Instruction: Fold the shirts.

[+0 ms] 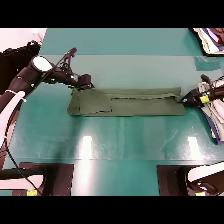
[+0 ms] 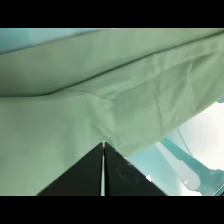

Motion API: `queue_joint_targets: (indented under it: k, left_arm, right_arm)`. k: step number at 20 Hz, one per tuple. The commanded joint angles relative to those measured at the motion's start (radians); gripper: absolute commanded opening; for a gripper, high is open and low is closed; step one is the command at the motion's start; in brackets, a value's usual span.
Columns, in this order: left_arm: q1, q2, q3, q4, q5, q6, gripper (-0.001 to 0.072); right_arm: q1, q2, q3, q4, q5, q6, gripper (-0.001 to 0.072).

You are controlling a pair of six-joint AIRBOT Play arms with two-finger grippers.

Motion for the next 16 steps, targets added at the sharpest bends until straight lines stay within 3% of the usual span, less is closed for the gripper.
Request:
queue_joint_targets:
  k: [1, 3, 11, 16]
  left_arm:
    - [-0.071, -0.013, 0.002, 0.000, 0.064, -0.039, 0.0033]
    - [-0.118, -0.046, 0.012, -0.008, 0.101, -0.045, 0.0033]
    - [-0.273, -0.340, 0.290, -0.008, 0.086, -0.092, 0.0033]
    - [-0.328, -0.468, 0.357, -0.009, 0.064, -0.114, 0.0033]
  right_arm:
    - [0.051, -0.041, 0.025, -0.003, -0.026, -0.034, 0.0252]
    - [0.072, -0.039, 0.025, -0.002, -0.027, -0.064, 0.0025]
    - [0.106, 0.222, 0.025, 0.297, -0.014, -0.058, 0.0012]
    - [0.232, 0.400, 0.025, 0.336, -0.057, -0.009, 0.0012]
